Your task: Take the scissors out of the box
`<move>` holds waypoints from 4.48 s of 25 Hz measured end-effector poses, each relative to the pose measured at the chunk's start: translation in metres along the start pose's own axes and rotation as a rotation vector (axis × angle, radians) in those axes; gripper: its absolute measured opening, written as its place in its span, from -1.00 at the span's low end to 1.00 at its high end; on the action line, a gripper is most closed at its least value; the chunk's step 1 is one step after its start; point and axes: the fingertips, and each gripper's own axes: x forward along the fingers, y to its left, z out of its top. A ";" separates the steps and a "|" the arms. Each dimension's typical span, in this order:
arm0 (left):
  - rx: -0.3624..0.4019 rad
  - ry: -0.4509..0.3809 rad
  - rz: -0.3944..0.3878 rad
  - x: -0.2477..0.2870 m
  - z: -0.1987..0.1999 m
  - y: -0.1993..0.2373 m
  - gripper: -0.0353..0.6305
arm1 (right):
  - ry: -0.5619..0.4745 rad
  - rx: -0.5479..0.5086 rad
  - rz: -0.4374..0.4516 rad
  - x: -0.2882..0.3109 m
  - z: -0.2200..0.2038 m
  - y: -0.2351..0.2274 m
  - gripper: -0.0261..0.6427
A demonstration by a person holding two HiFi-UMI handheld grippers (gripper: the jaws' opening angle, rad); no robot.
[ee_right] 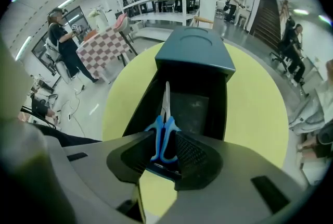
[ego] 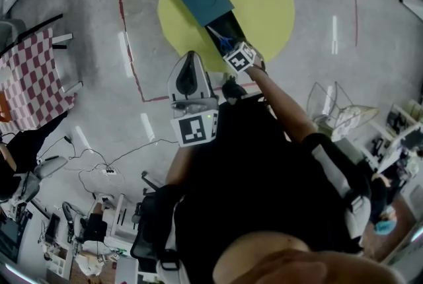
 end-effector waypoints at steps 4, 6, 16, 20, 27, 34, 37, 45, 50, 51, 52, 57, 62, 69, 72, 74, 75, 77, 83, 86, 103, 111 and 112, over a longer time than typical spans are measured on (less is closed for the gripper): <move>-0.012 0.012 0.003 0.004 -0.004 0.001 -0.91 | 0.064 -0.014 0.020 0.009 -0.002 0.001 -0.61; -0.017 0.016 0.006 0.004 -0.005 0.001 -0.90 | 0.083 -0.012 0.038 0.015 -0.002 0.004 -0.60; -0.010 0.004 0.021 0.001 -0.002 0.009 -0.91 | 0.169 -0.010 -0.036 0.015 -0.012 -0.009 -0.60; -0.009 0.002 0.019 -0.002 -0.001 0.005 -0.91 | 0.151 -0.011 -0.027 0.013 -0.012 -0.009 -0.67; -0.009 -0.009 0.017 -0.007 -0.003 0.004 -0.91 | 0.097 0.008 -0.001 0.011 -0.004 -0.002 -0.67; -0.008 -0.030 0.012 -0.017 0.002 -0.005 -0.91 | 0.103 0.004 -0.049 -0.011 -0.008 -0.007 -0.67; -0.002 -0.038 0.013 -0.024 0.003 -0.011 -0.90 | 0.064 0.003 -0.028 -0.017 -0.007 -0.003 -0.68; 0.008 -0.069 0.024 -0.041 0.010 -0.022 -0.91 | 0.025 0.002 -0.066 -0.045 -0.013 -0.011 -0.68; 0.012 -0.084 0.025 -0.049 0.011 -0.027 -0.90 | -0.063 0.011 -0.082 -0.068 -0.007 -0.009 -0.68; 0.013 -0.087 0.023 -0.051 0.012 -0.029 -0.91 | -0.086 0.015 -0.085 -0.074 -0.005 -0.009 -0.68; 0.015 -0.090 0.021 -0.052 0.013 -0.030 -0.90 | -0.109 0.021 -0.086 -0.081 -0.003 -0.008 -0.68; 0.036 -0.099 0.006 -0.057 0.015 -0.039 -0.91 | -0.234 0.041 -0.100 -0.120 0.012 -0.007 -0.68; 0.059 -0.098 -0.004 -0.065 0.012 -0.045 -0.90 | -0.392 0.082 -0.105 -0.165 0.032 -0.003 -0.68; 0.048 -0.109 0.001 -0.078 0.012 -0.053 -0.90 | -0.569 0.131 -0.086 -0.219 0.043 0.011 -0.68; 0.041 -0.115 0.001 -0.081 0.012 -0.059 -0.91 | -0.639 0.146 -0.079 -0.240 0.041 0.016 -0.68; 0.034 -0.117 0.002 -0.082 0.012 -0.061 -0.90 | -0.691 0.155 -0.077 -0.255 0.042 0.019 -0.68; 0.041 -0.117 0.001 -0.082 0.012 -0.061 -0.91 | -0.716 0.157 -0.077 -0.263 0.043 0.021 -0.68; 0.078 -0.113 -0.007 -0.083 0.010 -0.060 -0.90 | -0.766 0.160 -0.078 -0.279 0.045 0.024 -0.68; 0.061 -0.120 0.002 -0.087 0.012 -0.067 -0.91 | -0.899 0.148 -0.115 -0.319 0.036 0.023 -0.68; 0.072 -0.117 -0.001 -0.086 0.010 -0.071 -0.90 | -0.976 0.143 -0.113 -0.340 0.036 0.025 -0.68; 0.101 -0.099 -0.021 -0.075 -0.002 -0.082 -0.91 | -1.037 0.118 -0.086 -0.357 0.035 0.025 -0.68; 0.091 -0.104 -0.023 -0.073 0.003 -0.084 -0.91 | -1.038 0.125 -0.082 -0.359 0.037 0.025 -0.68; 0.077 -0.105 -0.020 -0.073 0.004 -0.084 -0.91 | -1.041 0.128 -0.085 -0.359 0.037 0.024 -0.68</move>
